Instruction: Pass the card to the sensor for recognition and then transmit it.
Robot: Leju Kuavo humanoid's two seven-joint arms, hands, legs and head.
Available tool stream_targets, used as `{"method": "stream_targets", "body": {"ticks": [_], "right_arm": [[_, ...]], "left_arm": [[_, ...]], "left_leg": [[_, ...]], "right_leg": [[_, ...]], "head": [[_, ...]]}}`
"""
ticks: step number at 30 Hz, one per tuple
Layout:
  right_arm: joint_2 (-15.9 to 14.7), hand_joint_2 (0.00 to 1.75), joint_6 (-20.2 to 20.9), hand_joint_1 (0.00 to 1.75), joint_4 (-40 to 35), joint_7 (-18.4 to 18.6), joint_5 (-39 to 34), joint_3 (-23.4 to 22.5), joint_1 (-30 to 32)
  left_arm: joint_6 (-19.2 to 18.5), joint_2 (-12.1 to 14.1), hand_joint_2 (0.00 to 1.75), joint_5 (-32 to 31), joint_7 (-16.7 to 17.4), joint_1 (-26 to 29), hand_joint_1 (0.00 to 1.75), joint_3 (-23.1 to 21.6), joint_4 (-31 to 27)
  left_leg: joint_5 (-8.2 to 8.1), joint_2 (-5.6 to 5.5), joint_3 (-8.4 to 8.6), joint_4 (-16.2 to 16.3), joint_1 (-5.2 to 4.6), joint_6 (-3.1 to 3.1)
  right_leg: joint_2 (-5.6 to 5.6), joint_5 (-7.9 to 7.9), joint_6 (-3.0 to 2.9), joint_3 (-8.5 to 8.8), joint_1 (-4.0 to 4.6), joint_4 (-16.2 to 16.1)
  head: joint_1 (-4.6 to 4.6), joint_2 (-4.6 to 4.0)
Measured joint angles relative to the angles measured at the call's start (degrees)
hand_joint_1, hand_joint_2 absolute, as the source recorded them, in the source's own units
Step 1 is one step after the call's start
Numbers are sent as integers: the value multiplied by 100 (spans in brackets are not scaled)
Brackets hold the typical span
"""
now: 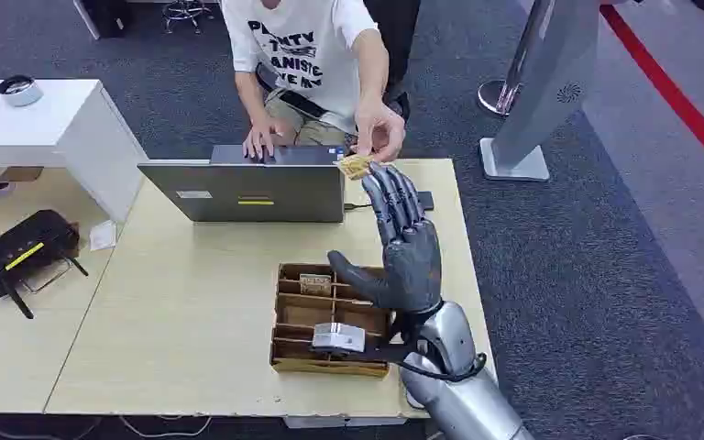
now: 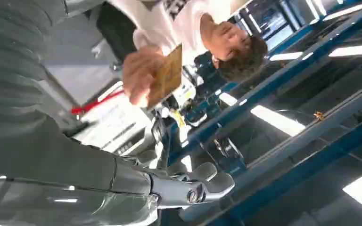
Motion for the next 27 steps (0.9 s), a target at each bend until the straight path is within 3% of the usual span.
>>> {"method": "stream_targets", "body": {"ticks": [19, 21, 22, 27], "right_arm": [[13, 175, 0, 3, 1336, 833, 859, -79, -1140], [13, 175, 0, 143, 1441, 859, 888, -79, -1189], [13, 175, 0, 169, 1493, 861, 892, -77, -1212], [11, 175, -2, 175, 1659, 868, 877, -77, -1250]], "left_arm": [[-120, 2, 0, -177, 136, -85, 0, -175, 0], [-120, 2, 0, -177, 136, -86, 0, -177, 0], [-120, 4, 0, -177, 136, -86, 0, -179, 0], [-120, 7, 0, -177, 138, -86, 0, -181, 0]], "left_leg": [[1, 1, 1, 2, 0, 0], [1, 1, 1, 2, 0, 0], [1, 1, 1, 2, 0, 0], [1, 1, 1, 2, 0, 0]], "right_leg": [[1, 2, 1, 0, 0, 0], [1, 2, 1, 0, 0, 0], [1, 2, 1, 0, 0, 0], [1, 2, 1, 0, 0, 0]], "head": [[0, 0], [0, 0], [0, 0], [0, 0]]}}
